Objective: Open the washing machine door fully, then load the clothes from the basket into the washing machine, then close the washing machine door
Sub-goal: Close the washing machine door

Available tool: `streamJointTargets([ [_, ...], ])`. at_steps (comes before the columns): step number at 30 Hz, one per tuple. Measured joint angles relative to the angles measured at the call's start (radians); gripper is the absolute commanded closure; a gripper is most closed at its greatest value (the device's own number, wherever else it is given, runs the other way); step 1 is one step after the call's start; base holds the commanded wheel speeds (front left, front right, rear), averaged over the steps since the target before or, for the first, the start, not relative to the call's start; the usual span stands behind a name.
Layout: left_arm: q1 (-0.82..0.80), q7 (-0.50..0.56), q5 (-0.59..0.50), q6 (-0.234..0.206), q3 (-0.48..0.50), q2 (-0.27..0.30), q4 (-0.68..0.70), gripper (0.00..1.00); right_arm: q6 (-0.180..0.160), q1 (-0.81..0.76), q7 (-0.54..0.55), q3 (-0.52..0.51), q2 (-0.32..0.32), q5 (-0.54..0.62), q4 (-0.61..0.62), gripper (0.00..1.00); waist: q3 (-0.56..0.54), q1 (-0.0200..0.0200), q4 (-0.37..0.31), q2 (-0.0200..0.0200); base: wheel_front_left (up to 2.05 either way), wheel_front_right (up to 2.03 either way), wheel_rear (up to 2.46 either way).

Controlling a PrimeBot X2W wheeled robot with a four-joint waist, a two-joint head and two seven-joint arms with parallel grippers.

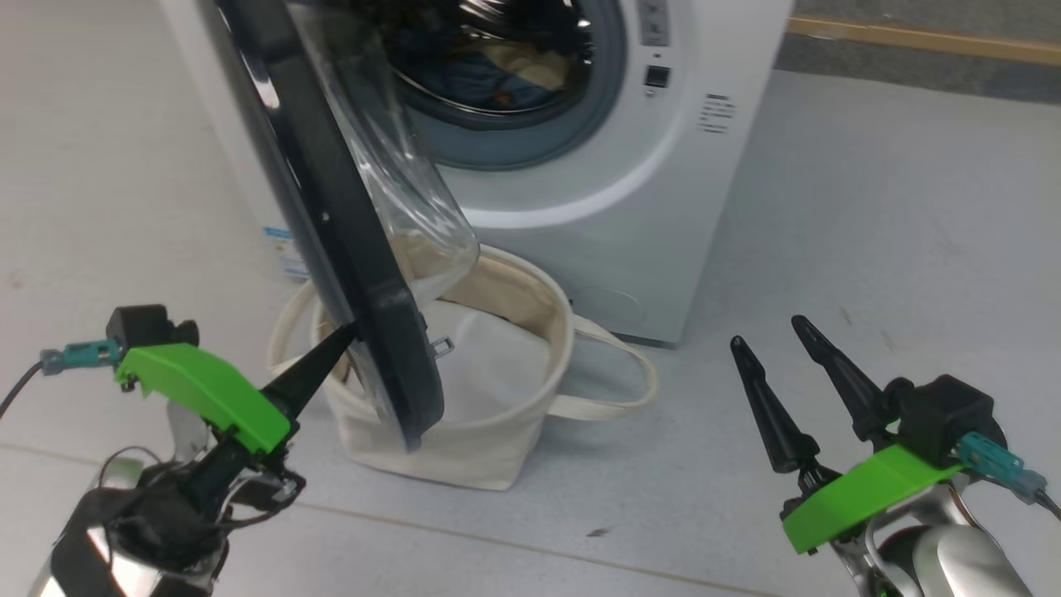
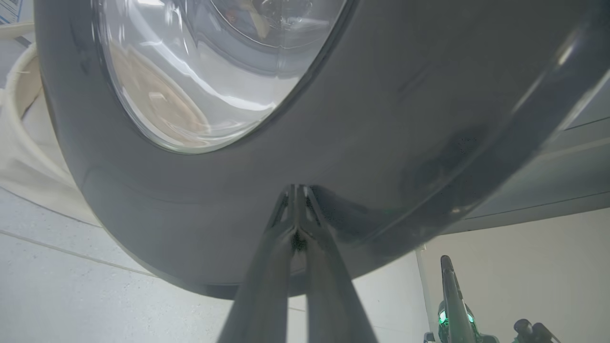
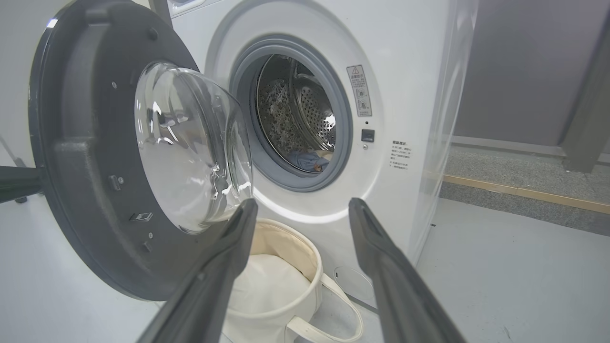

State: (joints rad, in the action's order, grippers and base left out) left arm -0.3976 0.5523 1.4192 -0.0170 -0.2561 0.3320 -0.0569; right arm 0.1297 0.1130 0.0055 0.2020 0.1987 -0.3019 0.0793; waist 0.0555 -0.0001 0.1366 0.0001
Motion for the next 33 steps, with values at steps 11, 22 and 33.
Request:
streamJointTargets([
  [11, -0.086, -0.116, -0.116, 0.094, -0.004, -0.016, -0.095, 1.0, 0.0, 0.0, -0.02, -0.019, -0.015, 0.011, 0.007, 0.0, 0.026, 0.0, -0.17, -0.0001, 0.0, 0.0, 0.0],
  [22, -0.158, -0.261, -0.223, 0.133, -0.014, 0.013, -0.227, 1.0, 0.0, 0.0, -0.043, -0.024, -0.032, 0.011, 0.008, 0.0, 0.055, 0.0, -0.347, -0.0001, 0.0, 0.0, 0.0],
  [33, -0.248, -0.384, -0.256, 0.142, -0.08, 0.055, -0.313, 1.0, 0.0, 0.0, -0.061, -0.027, -0.038, 0.011, 0.003, 0.0, 0.084, 0.0002, -0.413, -0.0001, 0.0, 0.0, 0.0],
])
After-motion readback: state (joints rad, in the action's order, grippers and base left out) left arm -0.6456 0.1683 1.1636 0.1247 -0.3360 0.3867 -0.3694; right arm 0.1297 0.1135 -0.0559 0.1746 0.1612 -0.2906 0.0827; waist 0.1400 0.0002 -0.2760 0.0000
